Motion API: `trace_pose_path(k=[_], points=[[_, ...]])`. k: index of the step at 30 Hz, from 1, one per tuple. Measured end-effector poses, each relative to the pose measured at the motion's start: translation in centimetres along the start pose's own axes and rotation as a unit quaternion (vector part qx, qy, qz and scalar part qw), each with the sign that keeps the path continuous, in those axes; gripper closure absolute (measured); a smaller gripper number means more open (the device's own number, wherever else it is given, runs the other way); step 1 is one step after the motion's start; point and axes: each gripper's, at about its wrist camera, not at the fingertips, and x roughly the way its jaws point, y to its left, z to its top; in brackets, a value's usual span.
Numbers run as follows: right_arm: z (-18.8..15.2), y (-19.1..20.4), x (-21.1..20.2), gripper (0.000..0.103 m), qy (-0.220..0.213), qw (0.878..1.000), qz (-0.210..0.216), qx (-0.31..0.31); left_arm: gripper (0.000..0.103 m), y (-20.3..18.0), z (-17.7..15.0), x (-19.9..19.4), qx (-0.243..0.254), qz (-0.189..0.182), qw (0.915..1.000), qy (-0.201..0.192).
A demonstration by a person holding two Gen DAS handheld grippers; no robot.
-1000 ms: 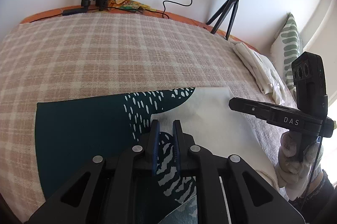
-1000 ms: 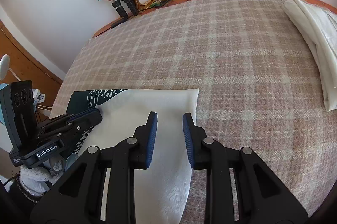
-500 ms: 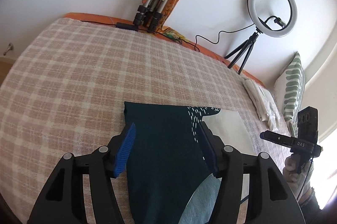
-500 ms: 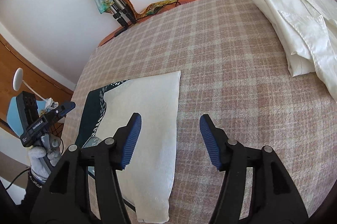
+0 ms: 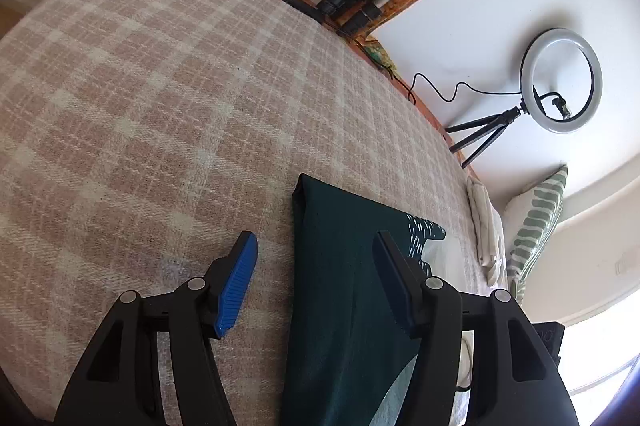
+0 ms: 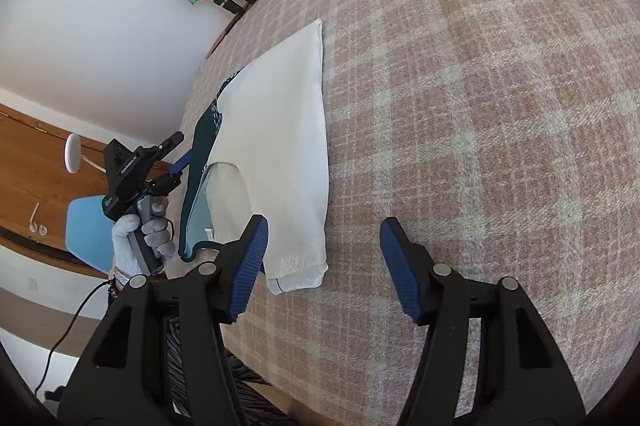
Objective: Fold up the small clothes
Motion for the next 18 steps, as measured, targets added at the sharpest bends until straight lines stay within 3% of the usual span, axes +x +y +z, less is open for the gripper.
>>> trace_pose_path(k=[3,14,17,18], points=[[-0.1,-0.9,0.5,0.042,0.013,0.999,0.041,0.033,0.044,0.4,0.4,0.2,-0.011,-0.017,0.9998,-0.002],[1.2,0.5,3.9,0.042,0.022,0.996,0.089,0.023,0.044,-1.5,1.2,2.8,0.015,-0.053,0.9983,0.016],[1.6,1.0,4.6,0.042,0.021,0.996,0.089,0.013,0.047,-2.4,1.4,3.5,0.025,-0.050,0.9983,0.013],[1.7,1.2,4.7,0.042,0.020,0.996,0.088,0.008,0.053,-2.6,1.5,3.8,0.027,-0.048,0.9983,0.016]])
